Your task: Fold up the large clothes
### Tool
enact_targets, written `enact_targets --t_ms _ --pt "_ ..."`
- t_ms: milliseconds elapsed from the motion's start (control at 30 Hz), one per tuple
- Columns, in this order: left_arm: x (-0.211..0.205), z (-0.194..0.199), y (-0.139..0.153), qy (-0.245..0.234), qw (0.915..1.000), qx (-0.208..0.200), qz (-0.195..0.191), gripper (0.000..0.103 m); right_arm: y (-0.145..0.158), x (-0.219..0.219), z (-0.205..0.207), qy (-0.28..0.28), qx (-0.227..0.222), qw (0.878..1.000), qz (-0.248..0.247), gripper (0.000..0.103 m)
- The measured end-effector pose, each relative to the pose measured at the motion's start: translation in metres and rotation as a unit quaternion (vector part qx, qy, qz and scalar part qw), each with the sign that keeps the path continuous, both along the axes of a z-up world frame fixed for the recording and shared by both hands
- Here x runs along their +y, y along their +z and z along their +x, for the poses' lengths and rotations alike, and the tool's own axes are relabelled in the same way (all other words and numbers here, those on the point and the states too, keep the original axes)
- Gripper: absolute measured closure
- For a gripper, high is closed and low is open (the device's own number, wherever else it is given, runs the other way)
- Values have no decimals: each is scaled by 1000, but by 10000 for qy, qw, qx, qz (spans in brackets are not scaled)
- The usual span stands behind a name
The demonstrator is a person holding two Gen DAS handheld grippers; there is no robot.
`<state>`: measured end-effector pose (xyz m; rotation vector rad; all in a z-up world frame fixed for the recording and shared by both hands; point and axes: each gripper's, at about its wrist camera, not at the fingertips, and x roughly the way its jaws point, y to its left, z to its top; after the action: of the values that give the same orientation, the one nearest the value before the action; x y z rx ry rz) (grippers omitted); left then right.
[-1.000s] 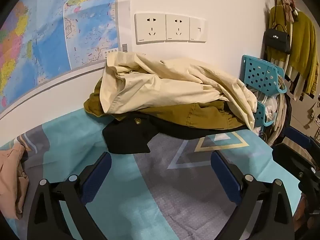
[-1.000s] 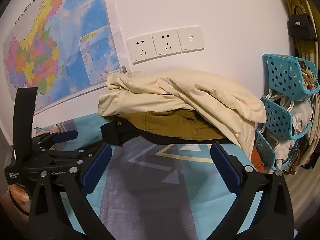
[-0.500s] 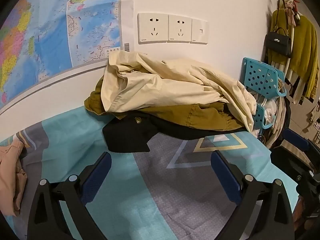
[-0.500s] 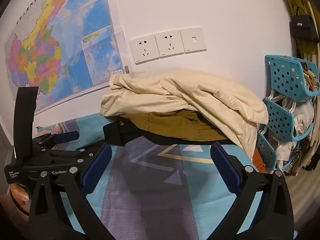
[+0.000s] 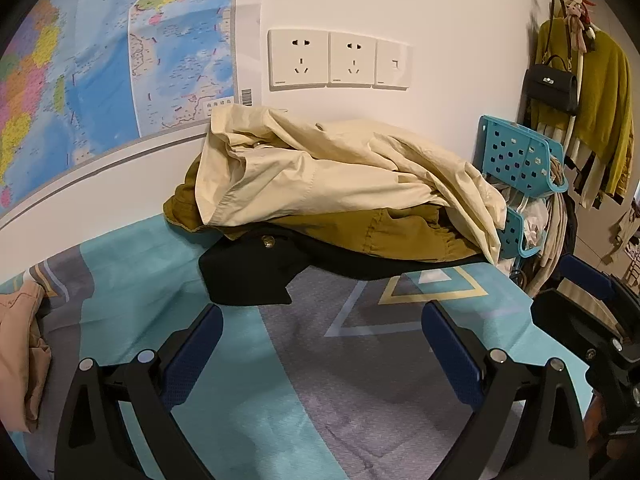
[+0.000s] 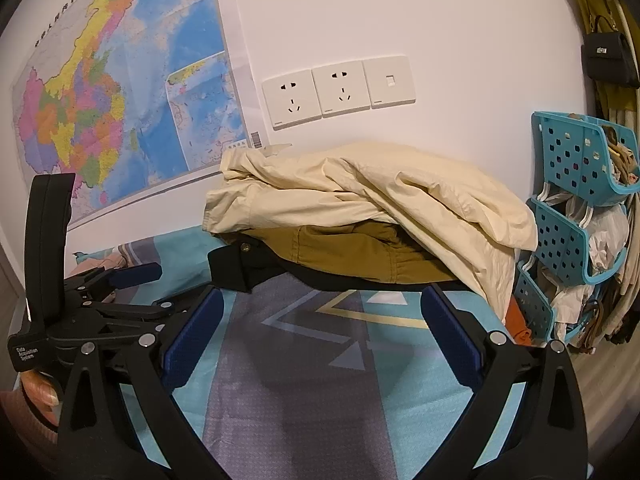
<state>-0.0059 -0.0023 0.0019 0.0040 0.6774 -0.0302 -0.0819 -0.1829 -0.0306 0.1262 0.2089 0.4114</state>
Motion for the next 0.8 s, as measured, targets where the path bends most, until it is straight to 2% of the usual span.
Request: enact_targets --t_ms 800 --pt "-6 -1 0 -54 10000 18 -28 7 0 -3 -1 -60 -6 10000 -18 6"
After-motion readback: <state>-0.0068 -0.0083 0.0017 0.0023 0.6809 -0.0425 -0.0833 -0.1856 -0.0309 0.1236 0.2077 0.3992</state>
